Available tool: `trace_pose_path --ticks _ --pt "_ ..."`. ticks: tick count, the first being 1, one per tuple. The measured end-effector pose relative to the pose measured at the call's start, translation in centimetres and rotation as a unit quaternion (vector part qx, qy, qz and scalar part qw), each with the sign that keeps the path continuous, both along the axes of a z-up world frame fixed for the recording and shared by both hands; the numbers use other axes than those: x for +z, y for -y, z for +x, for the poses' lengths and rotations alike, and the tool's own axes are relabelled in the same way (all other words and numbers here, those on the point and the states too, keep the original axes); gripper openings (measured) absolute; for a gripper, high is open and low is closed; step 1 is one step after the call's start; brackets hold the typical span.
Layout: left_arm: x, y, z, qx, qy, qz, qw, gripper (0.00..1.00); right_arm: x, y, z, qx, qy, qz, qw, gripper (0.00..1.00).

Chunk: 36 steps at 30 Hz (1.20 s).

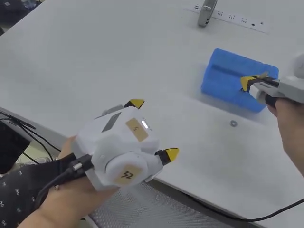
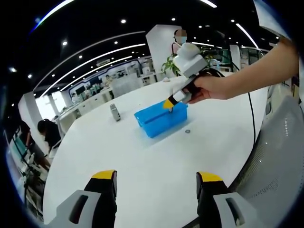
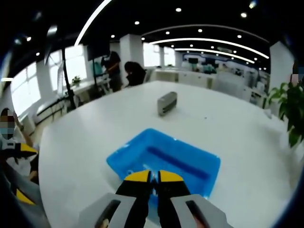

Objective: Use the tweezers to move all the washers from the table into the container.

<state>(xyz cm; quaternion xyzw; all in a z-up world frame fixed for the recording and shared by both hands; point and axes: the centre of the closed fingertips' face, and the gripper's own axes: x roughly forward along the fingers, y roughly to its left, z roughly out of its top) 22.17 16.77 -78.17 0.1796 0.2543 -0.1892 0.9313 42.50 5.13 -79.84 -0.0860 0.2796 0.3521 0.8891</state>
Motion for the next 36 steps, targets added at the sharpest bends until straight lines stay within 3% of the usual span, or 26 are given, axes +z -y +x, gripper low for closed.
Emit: trace_pose_path --ticks 9,22,36 --pt "-0.1 0.0 0.1 0.0 0.0 0.0 1.0 0.68 0.0 -0.1 -0.1 -0.008 -0.01 0.018 0.9997 0.01" --pt "-0.1 0.1 0.0 -0.001 -0.001 -0.002 1.0 0.68 -0.1 -0.4 -0.4 0.001 -0.005 0.011 0.9999 0.02" --pt "-0.1 0.1 0.0 -0.003 0.0 -0.001 1.0 0.68 4.7 0.8 -1.7 -0.002 0.02 0.052 0.9985 0.01"
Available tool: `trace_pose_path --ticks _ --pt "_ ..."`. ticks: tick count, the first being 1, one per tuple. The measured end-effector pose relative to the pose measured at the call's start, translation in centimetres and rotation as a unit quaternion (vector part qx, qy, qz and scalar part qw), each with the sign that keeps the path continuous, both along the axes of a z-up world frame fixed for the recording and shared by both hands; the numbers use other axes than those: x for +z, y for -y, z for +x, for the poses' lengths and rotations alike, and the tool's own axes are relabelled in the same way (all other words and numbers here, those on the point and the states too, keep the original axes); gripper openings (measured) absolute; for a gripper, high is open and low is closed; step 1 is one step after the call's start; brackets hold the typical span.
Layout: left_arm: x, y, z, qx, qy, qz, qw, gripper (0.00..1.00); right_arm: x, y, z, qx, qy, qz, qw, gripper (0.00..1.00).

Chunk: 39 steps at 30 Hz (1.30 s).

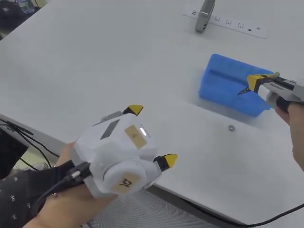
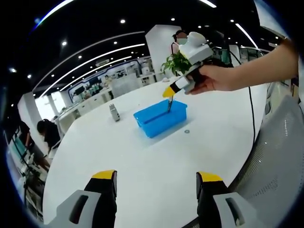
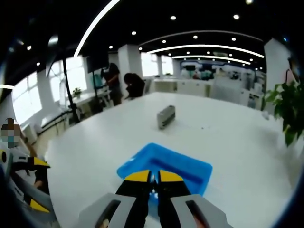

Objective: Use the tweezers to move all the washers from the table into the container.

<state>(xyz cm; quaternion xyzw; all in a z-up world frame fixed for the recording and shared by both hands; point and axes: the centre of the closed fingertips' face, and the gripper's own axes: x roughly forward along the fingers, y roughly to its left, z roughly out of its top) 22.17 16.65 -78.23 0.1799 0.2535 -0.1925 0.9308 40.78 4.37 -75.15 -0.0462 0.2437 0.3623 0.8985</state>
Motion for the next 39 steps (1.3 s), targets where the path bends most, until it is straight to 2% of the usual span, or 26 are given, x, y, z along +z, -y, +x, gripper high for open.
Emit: trace_pose_path --ticks 5,9,15,28,33,39 --pt "0.1 0.0 0.0 0.0 0.001 0.0 1.0 0.68 0.8 0.6 -1.1 0.006 0.0 0.004 1.0 0.01" --pt "0.1 0.0 0.0 0.001 0.003 -0.001 1.0 0.68 0.3 0.8 -2.0 0.012 0.0 -0.008 0.9999 0.01" --pt "0.2 -0.1 0.0 0.003 0.003 0.001 1.0 0.68 -0.7 0.9 -3.5 0.021 -0.018 -0.018 0.9995 0.01" --pt "0.0 -0.1 0.0 0.003 0.0 0.003 1.0 0.68 -4.2 1.2 -5.1 0.031 -0.061 -0.038 0.9969 0.01" --pt "0.0 -0.1 0.0 0.004 0.0 0.004 1.0 0.67 -5.0 1.3 -5.2 0.034 -0.065 -0.053 0.9959 0.02" --pt "0.0 -0.2 0.1 0.007 0.0 0.003 1.0 0.67 -5.1 1.3 -5.3 0.033 -0.062 -0.059 0.9958 0.02"
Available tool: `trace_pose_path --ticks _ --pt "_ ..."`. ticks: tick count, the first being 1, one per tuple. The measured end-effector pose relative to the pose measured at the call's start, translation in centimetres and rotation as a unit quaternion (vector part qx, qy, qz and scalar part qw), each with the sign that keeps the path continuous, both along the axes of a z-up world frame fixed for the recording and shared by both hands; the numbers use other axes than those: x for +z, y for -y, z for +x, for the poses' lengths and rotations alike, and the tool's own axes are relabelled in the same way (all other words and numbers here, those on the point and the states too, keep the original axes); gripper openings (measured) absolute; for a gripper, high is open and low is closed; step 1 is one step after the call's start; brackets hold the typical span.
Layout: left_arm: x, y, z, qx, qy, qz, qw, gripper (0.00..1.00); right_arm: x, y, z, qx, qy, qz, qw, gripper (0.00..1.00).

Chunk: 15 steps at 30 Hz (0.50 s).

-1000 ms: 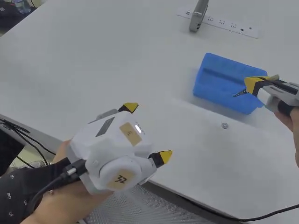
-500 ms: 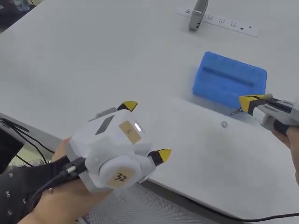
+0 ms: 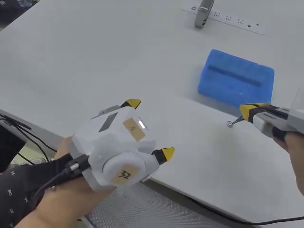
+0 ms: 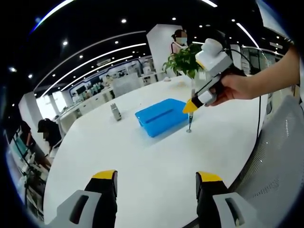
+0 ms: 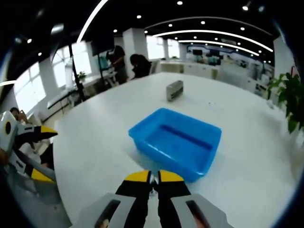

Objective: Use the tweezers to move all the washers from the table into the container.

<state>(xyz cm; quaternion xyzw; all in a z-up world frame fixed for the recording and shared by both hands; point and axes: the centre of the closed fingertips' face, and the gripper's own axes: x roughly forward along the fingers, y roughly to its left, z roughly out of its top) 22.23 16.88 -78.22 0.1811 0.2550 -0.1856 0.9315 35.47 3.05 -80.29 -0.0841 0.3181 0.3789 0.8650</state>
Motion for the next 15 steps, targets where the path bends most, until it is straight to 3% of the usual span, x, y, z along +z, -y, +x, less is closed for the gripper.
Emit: trace_pose_path --ticks 4,15 --pt "-0.04 0.01 -0.02 -0.001 0.0 0.001 1.0 0.67 -0.36 -0.2 0.06 0.0 -0.005 0.0 1.0 0.02" --pt "-0.02 0.06 -0.1 -0.002 0.0 0.002 1.0 0.67 -0.31 -0.57 0.13 0.005 0.029 0.005 0.9996 0.02"
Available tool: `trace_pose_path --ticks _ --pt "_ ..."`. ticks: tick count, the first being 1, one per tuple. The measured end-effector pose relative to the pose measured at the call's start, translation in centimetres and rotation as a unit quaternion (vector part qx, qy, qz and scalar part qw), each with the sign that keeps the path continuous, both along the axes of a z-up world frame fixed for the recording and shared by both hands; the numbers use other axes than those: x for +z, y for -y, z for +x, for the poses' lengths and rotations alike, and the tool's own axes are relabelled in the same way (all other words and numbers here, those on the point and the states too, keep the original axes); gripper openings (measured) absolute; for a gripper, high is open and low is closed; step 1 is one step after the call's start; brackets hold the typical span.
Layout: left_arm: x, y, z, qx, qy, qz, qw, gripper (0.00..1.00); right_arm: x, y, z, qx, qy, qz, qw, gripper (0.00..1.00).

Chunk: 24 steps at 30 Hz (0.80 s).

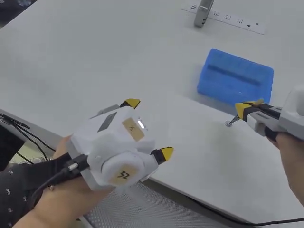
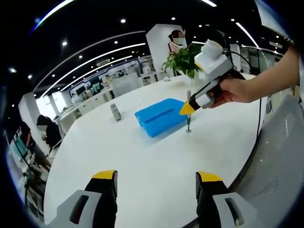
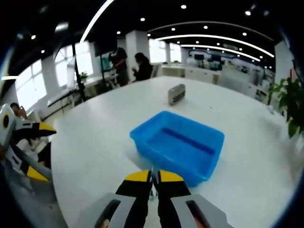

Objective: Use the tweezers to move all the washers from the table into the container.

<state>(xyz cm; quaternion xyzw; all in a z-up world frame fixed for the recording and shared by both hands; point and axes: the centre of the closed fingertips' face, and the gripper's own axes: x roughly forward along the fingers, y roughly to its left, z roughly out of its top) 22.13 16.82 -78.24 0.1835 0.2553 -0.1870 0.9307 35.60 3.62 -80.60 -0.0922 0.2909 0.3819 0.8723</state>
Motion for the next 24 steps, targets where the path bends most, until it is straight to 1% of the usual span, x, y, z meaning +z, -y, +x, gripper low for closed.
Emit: trace_pose_path --ticks 2,4,6,9,11,12,13,14,15,19,23,24 --pt "0.0 0.0 0.0 -0.001 0.0 -0.002 1.0 0.68 0.0 -0.1 0.2 -0.001 0.005 0.001 1.0 0.01" --pt "0.2 0.2 0.0 -0.003 0.004 -0.006 1.0 0.68 0.1 -0.1 0.2 -0.002 0.018 -0.001 0.9998 0.01" --pt "0.1 0.1 0.0 -0.002 0.001 -0.004 1.0 0.68 0.2 0.2 0.4 -0.006 0.019 0.0 0.9998 0.01" --pt "0.1 0.2 0.0 -0.003 0.002 -0.004 1.0 0.68 0.2 0.5 0.6 -0.016 0.005 0.007 0.9998 0.01" --pt "0.1 0.1 0.0 -0.002 0.002 -0.003 1.0 0.68 0.1 0.6 1.1 -0.017 -0.002 0.006 0.9998 0.01" --pt "0.1 0.1 0.0 -0.002 0.001 -0.003 1.0 0.68 0.0 0.5 1.0 -0.016 -0.006 0.005 0.9998 0.01" --pt "0.1 0.1 0.0 -0.003 0.001 -0.002 1.0 0.68 0.0 0.4 0.9 -0.015 -0.015 0.004 0.9998 0.01" --pt "0.1 0.1 0.0 -0.003 0.001 -0.002 1.0 0.68 0.1 0.5 0.7 -0.016 -0.014 0.003 0.9998 0.01" --pt "0.1 0.1 0.0 -0.002 0.002 -0.003 1.0 0.68 0.3 0.5 0.6 -0.01 -0.005 -0.004 0.9999 0.01" --pt "0.2 0.1 0.0 -0.003 0.003 -0.003 1.0 0.68 1.4 0.4 0.6 -0.007 -0.003 0.002 1.0 0.01" --pt "0.2 0.2 0.0 -0.004 0.003 -0.003 1.0 0.68 2.7 0.2 0.7 -0.004 0.008 0.004 1.0 0.01" --pt "0.2 0.2 0.0 -0.004 0.003 -0.003 1.0 0.68 2.7 0.2 0.8 -0.002 0.01 0.005 0.9999 0.01"
